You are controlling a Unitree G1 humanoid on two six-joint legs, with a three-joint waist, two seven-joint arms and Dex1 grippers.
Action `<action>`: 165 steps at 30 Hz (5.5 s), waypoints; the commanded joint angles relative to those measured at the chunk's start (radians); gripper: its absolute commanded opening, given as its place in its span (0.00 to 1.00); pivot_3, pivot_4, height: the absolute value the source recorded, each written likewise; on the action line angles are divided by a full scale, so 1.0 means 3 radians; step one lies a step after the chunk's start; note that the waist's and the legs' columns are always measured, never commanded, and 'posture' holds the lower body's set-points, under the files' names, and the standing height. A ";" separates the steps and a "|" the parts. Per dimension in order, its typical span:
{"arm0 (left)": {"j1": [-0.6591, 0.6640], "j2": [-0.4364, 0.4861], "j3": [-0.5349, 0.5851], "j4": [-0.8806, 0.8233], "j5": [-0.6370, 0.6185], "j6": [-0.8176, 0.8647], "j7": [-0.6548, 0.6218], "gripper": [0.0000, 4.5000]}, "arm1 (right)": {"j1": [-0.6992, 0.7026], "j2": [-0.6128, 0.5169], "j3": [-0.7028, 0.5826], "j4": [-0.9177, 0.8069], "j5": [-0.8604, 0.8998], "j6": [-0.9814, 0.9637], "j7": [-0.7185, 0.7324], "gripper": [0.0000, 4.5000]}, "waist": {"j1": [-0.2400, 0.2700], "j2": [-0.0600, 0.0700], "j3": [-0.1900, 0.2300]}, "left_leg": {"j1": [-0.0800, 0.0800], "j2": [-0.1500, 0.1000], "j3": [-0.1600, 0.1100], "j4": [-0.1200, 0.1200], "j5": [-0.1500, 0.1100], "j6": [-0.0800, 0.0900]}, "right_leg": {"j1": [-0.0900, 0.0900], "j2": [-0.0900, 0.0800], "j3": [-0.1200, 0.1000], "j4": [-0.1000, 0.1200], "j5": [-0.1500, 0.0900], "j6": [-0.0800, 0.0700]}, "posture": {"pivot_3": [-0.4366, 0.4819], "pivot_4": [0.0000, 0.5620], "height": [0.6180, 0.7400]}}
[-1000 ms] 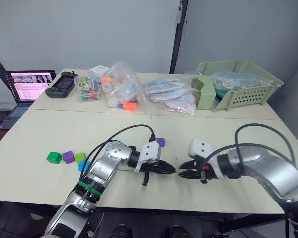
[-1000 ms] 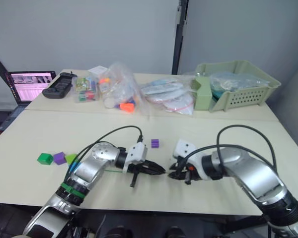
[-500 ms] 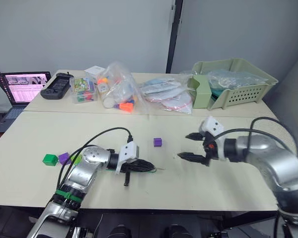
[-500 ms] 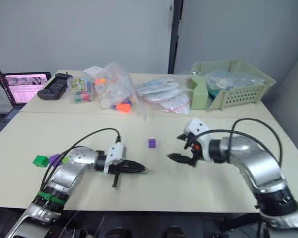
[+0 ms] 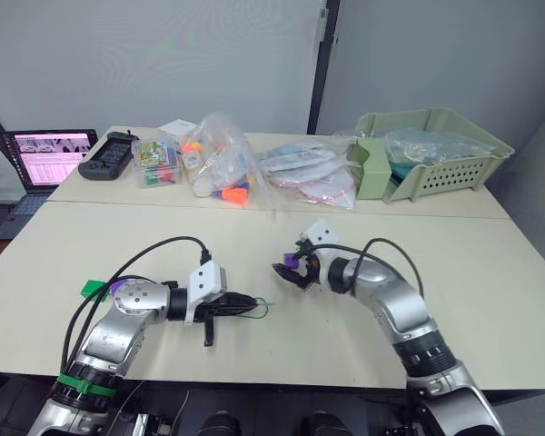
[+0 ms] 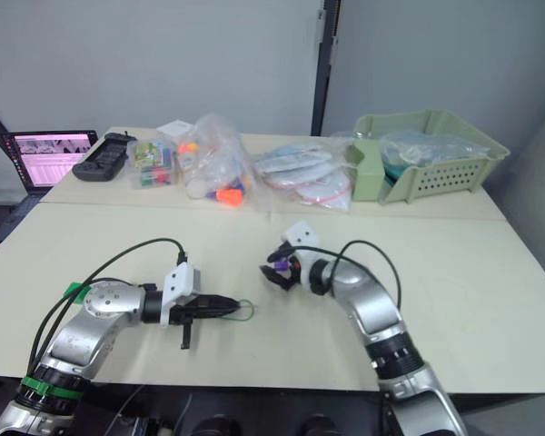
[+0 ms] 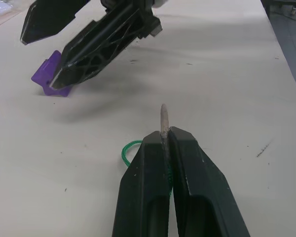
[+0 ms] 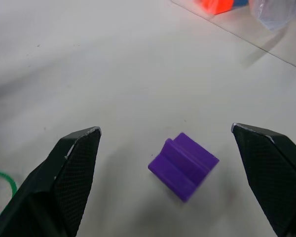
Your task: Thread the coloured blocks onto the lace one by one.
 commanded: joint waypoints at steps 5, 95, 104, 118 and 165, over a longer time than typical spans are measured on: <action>-0.0034 0.0033 0.0050 -0.0091 -0.0052 -0.0043 0.0017 0.00 | 0.0112 0.0369 -0.0167 0.0067 -0.0201 -0.0146 -0.0630 0.99 | -0.0004 0.0000 0.0000 | 0.0000 0.0000 0.0001 0.0000 0.0000 0.0000 | -0.0001 0.0000 0.0000 0.0000 0.0000 0.0000 | 0.48 0.27 0.94; -0.0894 -0.1099 -0.0533 0.1012 0.0272 -0.0643 0.0002 0.00 | 0.0232 -0.2415 0.0445 -0.0587 -0.0815 -0.1004 0.2389 0.77 | 0.0039 0.0001 0.0001 | -0.0003 -0.0007 -0.0004 0.0001 0.0000 0.0001 | 0.0009 -0.0001 0.0004 -0.0023 0.0000 0.0006 | 0.48 0.27 0.94; -0.0967 -0.1186 -0.0633 0.1152 0.0427 -0.0669 0.0099 0.00 | 0.0207 -0.2325 0.0374 -0.0627 -0.0908 -0.0847 0.2364 0.29 | 0.0041 0.0001 0.0001 | -0.0002 -0.0007 -0.0004 0.0001 0.0000 0.0001 | 0.0009 0.0000 0.0004 -0.0022 0.0001 0.0006 | 0.48 0.27 0.94; -0.1007 -0.1436 -0.0815 0.1338 0.0640 -0.0706 0.0246 0.00 | 0.0287 -0.2159 0.0299 -0.0951 -0.0729 -0.0370 0.2350 0.29 | 0.0049 0.0001 0.0001 | -0.0002 -0.0008 -0.0005 0.0002 0.0000 0.0001 | 0.0009 0.0000 0.0004 -0.0020 0.0001 0.0006 | 0.48 0.27 0.94; -0.1034 -0.1154 -0.0735 0.1417 0.0625 -0.0732 0.0065 1.00 | 0.0286 -0.2064 0.0386 -0.1073 -0.0582 -0.0126 0.2209 0.29 | 0.0075 0.0002 0.0001 | -0.0003 -0.0009 -0.0005 0.0005 0.0000 0.0001 | 0.0009 -0.0001 0.0003 -0.0018 0.0001 0.0006 | 0.48 0.27 0.94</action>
